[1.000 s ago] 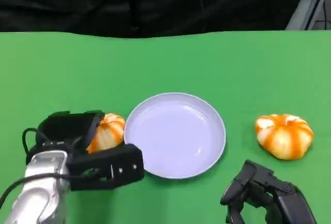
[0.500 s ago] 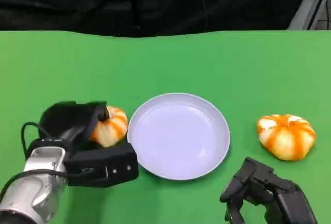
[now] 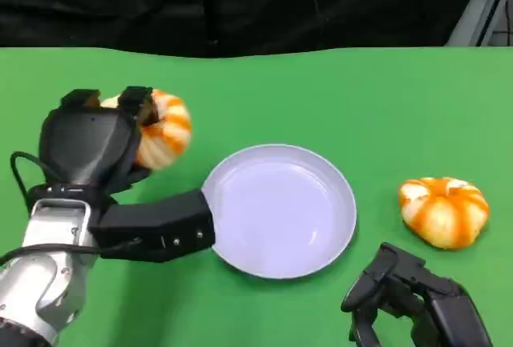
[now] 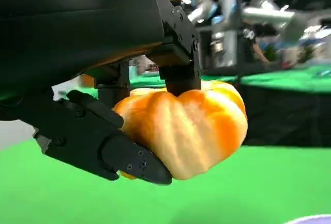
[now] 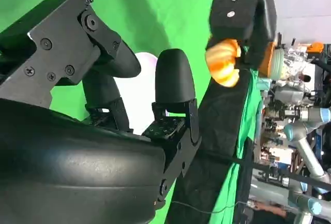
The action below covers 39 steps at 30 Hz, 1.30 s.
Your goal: Grasp the bread from the table and place it into the plate.
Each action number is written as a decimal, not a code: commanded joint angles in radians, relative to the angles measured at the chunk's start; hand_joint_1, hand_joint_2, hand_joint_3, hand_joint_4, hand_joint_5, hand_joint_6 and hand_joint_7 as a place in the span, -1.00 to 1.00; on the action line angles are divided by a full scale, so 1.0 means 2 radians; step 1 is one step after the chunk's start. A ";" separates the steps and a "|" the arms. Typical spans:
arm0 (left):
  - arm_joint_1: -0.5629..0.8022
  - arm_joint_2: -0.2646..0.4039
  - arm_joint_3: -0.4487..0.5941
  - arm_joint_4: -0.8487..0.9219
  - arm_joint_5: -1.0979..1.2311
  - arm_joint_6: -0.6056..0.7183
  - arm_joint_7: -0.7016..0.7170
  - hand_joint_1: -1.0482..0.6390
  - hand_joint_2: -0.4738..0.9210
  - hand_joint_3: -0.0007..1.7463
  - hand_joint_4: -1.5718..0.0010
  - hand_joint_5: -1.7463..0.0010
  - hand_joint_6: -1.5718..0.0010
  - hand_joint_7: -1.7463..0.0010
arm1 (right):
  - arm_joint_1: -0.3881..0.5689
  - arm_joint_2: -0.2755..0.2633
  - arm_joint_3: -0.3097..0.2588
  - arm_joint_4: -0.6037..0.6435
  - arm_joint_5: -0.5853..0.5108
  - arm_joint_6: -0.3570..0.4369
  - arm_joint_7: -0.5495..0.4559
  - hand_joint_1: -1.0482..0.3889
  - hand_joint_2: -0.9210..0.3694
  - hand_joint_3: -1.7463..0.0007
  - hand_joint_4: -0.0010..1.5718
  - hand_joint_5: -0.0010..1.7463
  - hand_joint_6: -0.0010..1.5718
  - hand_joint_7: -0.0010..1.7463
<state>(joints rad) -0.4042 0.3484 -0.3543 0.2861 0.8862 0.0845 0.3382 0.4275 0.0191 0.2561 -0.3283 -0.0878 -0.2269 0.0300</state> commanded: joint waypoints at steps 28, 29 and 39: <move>-0.042 -0.095 -0.057 0.004 -0.107 0.015 -0.252 -0.21 0.85 -0.57 0.41 -0.11 0.49 0.32 | 0.008 -0.004 0.001 -0.029 -0.005 0.018 -0.003 0.50 -0.06 -0.66 -0.17 1.00 -0.19 0.80; -0.043 -0.091 -0.060 -0.003 -0.107 0.022 -0.271 -0.28 0.92 -0.68 0.52 0.04 0.57 0.48 | 0.009 -0.004 0.002 -0.030 -0.006 0.018 -0.003 0.50 -0.06 -0.66 -0.17 1.00 -0.19 0.80; -0.043 -0.062 -0.068 -0.041 -0.095 0.040 -0.324 -0.78 1.00 -0.65 1.00 0.51 0.99 0.77 | 0.008 -0.002 0.003 -0.032 -0.008 0.022 -0.003 0.49 -0.06 -0.67 -0.15 1.00 -0.18 0.82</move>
<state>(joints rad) -0.4807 0.1992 -0.4857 0.2246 0.6858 0.1563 -0.2910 0.4407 0.0183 0.2656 -0.3811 -0.1068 -0.1904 0.0300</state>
